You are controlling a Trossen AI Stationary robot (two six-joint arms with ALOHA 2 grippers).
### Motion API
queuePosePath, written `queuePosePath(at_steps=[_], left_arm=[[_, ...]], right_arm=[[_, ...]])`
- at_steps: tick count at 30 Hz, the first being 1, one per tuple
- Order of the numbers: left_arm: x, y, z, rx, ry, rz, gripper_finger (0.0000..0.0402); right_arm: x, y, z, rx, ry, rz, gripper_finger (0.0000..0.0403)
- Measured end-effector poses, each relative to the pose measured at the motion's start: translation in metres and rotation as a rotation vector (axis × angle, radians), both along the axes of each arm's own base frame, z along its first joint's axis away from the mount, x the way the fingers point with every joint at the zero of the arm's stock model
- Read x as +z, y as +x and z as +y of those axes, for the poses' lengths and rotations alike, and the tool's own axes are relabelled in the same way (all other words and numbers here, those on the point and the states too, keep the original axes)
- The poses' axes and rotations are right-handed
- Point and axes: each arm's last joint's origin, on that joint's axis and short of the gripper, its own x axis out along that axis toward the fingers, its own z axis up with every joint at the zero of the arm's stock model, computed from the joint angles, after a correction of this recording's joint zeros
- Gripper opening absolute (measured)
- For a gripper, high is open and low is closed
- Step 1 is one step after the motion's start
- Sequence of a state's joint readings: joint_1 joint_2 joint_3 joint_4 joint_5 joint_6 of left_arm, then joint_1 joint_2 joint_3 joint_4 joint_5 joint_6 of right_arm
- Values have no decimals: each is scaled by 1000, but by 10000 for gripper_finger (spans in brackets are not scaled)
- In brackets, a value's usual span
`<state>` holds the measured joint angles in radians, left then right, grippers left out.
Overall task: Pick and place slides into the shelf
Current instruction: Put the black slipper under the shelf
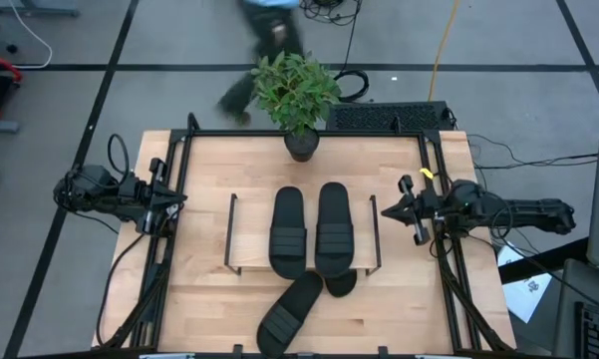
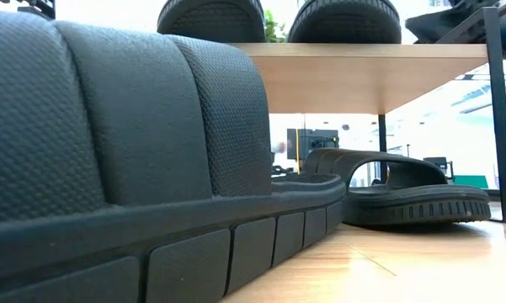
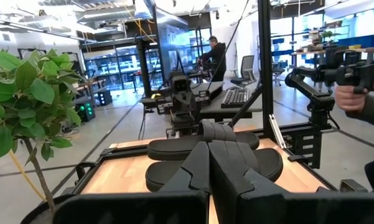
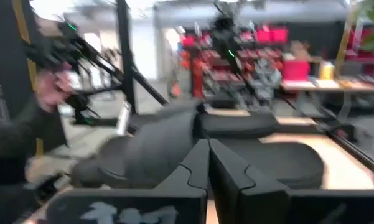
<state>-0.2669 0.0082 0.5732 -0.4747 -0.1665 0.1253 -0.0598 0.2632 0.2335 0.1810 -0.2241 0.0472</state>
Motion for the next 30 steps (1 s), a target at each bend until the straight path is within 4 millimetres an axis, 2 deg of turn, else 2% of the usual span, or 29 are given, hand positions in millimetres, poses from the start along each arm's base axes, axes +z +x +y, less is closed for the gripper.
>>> queuePosePath(at_steps=[8, 13, 22, 26, 30], left_arm=[[0, 0, 0, -8, -12, -1, 5], [1, 0, 0, -19, -109, 0, 5], [14, -2, 0, -64, -289, -109, 5], [23, 5, -5, -138, -220, -160, 5], [27, 21, -6, -29, -204, -155, 5]], right_arm=[[-30, -1, 2, 78, 66, -64, 0], [-24, -3, 2, 84, 67, -153, 0], [-23, -4, 5, 184, 56, -160, 0], [-22, -4, 5, 189, 55, -162, 0], [-23, -4, 5, 189, 55, -160, 0]])
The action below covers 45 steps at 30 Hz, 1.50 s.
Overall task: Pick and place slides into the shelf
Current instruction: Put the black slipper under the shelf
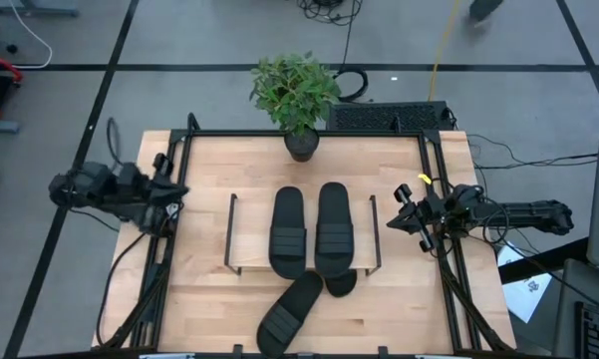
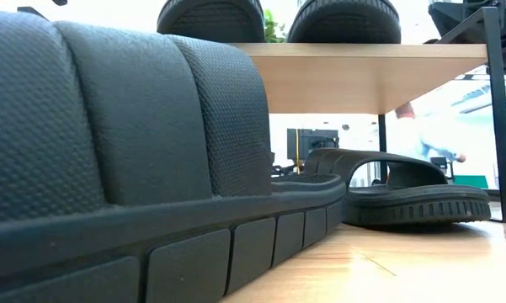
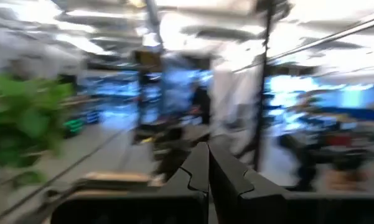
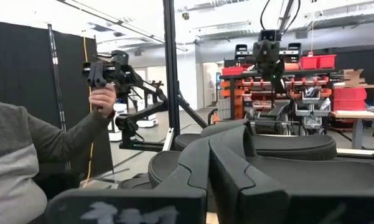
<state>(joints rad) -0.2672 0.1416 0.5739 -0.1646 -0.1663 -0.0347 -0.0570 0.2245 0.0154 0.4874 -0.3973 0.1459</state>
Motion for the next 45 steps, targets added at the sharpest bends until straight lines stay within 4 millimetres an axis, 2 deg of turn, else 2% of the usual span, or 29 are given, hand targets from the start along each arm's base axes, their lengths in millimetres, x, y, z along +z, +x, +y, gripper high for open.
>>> queuePosePath(at_steps=[5, 8, 11, 15, 23, 25, 30, 35, 39, 42, 45], left_arm=[[-11, 31, -3, 197, 99, 194, 5], [-14, 49, -7, 216, 119, 246, 5], [-13, 62, -11, 198, 43, 245, 5], [-12, 70, -15, 143, 13, 228, 5], [-8, 79, -19, 111, 143, 172, 5], [-4, 81, -23, 75, 239, 122, 5], [10, 81, -40, -19, 427, -52, 5], [24, 87, -63, -43, 545, -36, 6], [26, 93, -92, -86, 713, -38, 15], [27, 89, -113, 22, 867, -18, 24], [40, 74, -123, 213, 888, 8, 26]], right_arm=[[-1, 0, 0, 3, 10, 10, 0], [-1, 0, 0, 3, 10, 9, 0], [-1, 0, 0, 3, 10, 10, 0], [-1, 0, 0, 6, 23, 15, 0], [-1, 0, 0, 6, 24, 16, 0], [-1, 0, 0, 7, 24, 16, 0], [-1, 0, 0, 6, 24, 16, 0], [-2, 0, 0, 7, 27, 25, 0], [-4, 1, 0, 6, 27, 51, 0], [-5, 1, 0, 5, 27, 64, 0], [-5, 1, 0, 5, 27, 62, 0]])
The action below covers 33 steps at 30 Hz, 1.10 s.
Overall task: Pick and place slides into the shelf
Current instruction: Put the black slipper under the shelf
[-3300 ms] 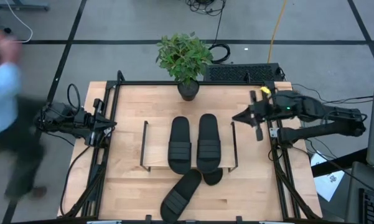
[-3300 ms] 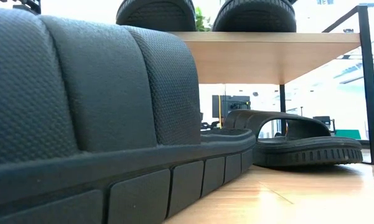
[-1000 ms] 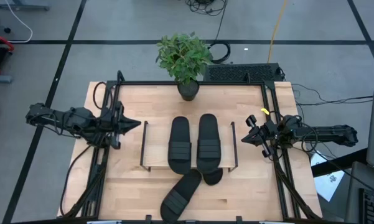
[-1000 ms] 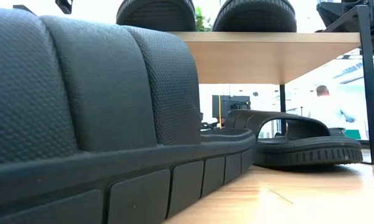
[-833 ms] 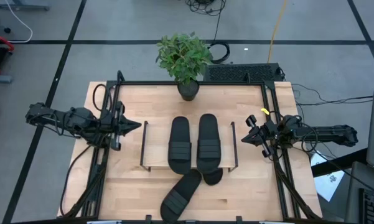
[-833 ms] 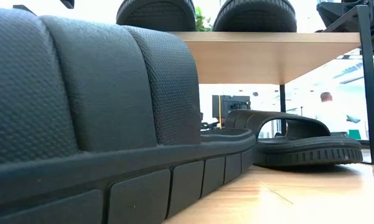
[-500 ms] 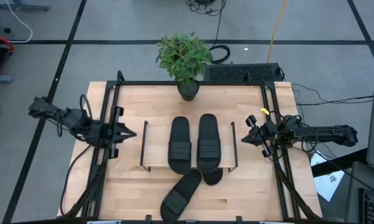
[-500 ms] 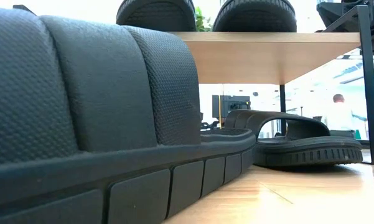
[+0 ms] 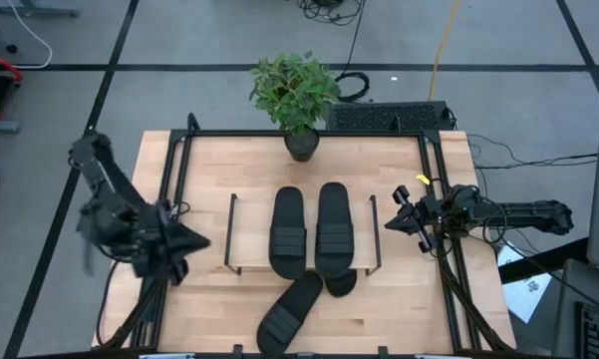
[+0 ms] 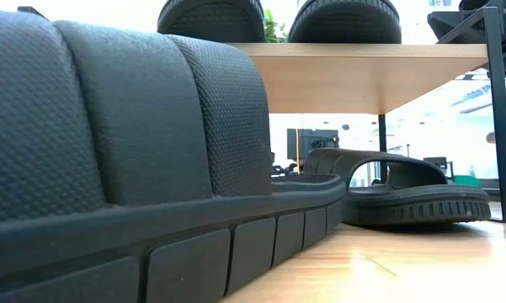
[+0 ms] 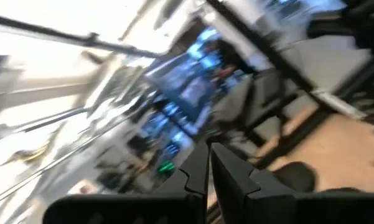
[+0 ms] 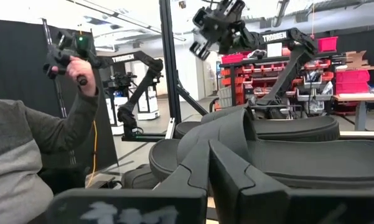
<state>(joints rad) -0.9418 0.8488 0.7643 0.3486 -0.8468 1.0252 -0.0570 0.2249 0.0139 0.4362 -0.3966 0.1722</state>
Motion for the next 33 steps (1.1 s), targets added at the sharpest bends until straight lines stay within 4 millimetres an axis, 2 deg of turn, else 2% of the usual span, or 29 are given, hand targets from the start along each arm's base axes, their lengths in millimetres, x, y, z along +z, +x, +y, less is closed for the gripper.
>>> queuePosePath(at_steps=[2, 5, 8, 11, 14, 16, 23, 25, 28, 31, 33], left_arm=[[9, -11, -1, 44, -15, -25, 26], [19, -23, 5, 21, -91, -69, 26], [22, -29, 13, -93, -133, -89, 26], [14, -26, 17, -286, -72, -47, 26], [2, -14, 21, -452, -34, 45, 26], [-6, -1, 25, -495, -49, 120, 26], [-31, 63, 36, -574, -183, 306, 26], [-38, 76, 30, -565, -182, 314, 26], [-56, 93, 11, -542, -77, 325, 26], [-64, 98, -10, -538, 18, 274, 26], [-65, 96, -19, -396, 3, 256, 26]], right_arm=[[0, 0, 0, 0, 0, 0, 0], [0, 0, 0, -1, -2, -1, 0], [0, 0, 0, -5, -7, -3, 0], [1, 0, 0, -8, -16, -12, 0], [2, 0, 0, -13, -21, -25, 0], [3, 0, 0, -13, -22, -35, 0], [3, -1, 0, -15, -29, -45, 0], [3, -1, 0, -15, -29, -45, 0], [3, -1, 0, -14, -29, -43, 0], [3, -1, 0, -14, -27, -40, 0], [3, -1, 0, -14, -27, -40, 0]])
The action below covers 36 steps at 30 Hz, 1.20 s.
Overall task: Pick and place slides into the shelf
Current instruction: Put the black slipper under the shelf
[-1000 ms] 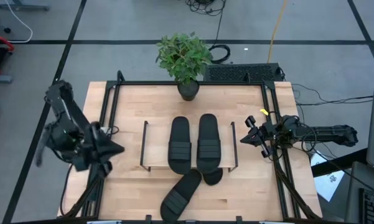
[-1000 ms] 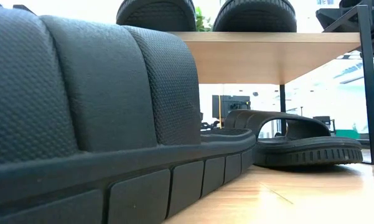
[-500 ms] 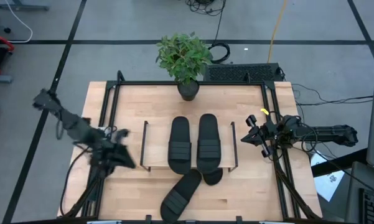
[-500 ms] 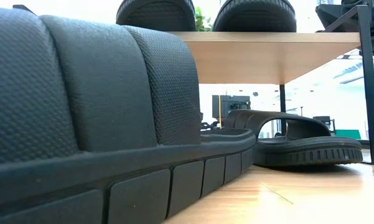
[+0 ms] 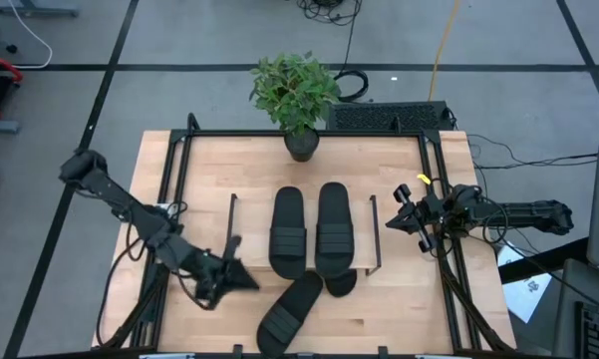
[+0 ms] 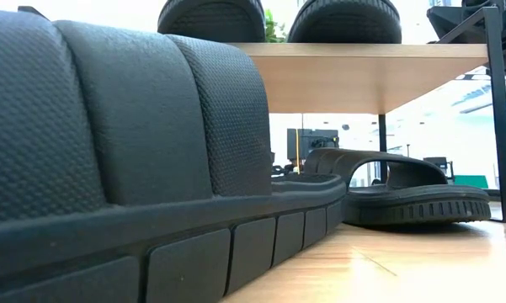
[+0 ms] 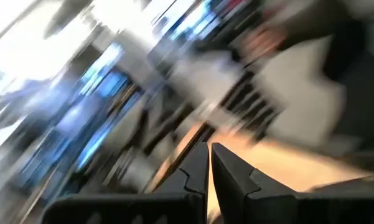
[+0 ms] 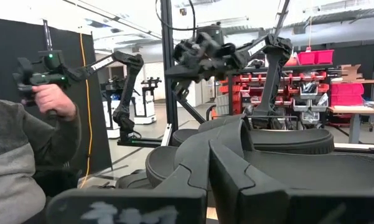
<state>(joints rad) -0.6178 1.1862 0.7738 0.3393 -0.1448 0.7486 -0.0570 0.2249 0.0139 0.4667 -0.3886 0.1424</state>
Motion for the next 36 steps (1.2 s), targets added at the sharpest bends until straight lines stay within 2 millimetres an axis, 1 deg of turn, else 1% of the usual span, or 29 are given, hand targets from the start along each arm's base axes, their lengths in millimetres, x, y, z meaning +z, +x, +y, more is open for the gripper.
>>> queuePosePath(at_steps=[2, 3, 4, 7, 9, 13, 15, 18, 21, 24, 29, 33, 36], left_arm=[[-1, -1, -1, 210, -48, 17, 26], [-2, -2, -1, 282, -63, 26, 26], [-2, -3, -1, 301, -74, 33, 26], [-2, -12, -14, 204, -48, 33, 26], [1, -19, -23, 175, -3, 5, 26], [3, -30, -35, 247, 61, -38, 26], [-1, -36, -41, 242, 111, -23, 26], [-13, -36, -48, 230, 168, 18, 26], [-23, -34, -55, 248, 148, 55, 30], [-33, -32, -62, 244, 118, 100, 49], [-49, -29, -73, 254, 30, 172, 107], [-63, -27, -90, 228, -42, 183, 157], [-75, -24, -108, 203, -37, 191, 186]], right_arm=[[0, 0, 0, 0, 0, 1, 0], [0, 0, 0, 0, 0, 1, 0], [0, 0, 0, 1, 1, 2, 0], [-1, 0, 0, 1, 2, 9, 0], [-1, 0, 0, 1, 2, 11, 0], [-1, 0, 0, 0, 3, 17, 0], [-1, 1, -1, -18, 7, 16, 0], [-1, 1, -2, -52, 15, 17, 0], [-3, 1, -2, -74, 21, 29, 0], [-3, 1, -2, -72, 20, 33, 0], [-3, 1, -2, -72, 20, 32, 0], [-3, 1, -2, -71, 20, 32, 0], [-3, 1, -2, -72, 20, 32, 0]])
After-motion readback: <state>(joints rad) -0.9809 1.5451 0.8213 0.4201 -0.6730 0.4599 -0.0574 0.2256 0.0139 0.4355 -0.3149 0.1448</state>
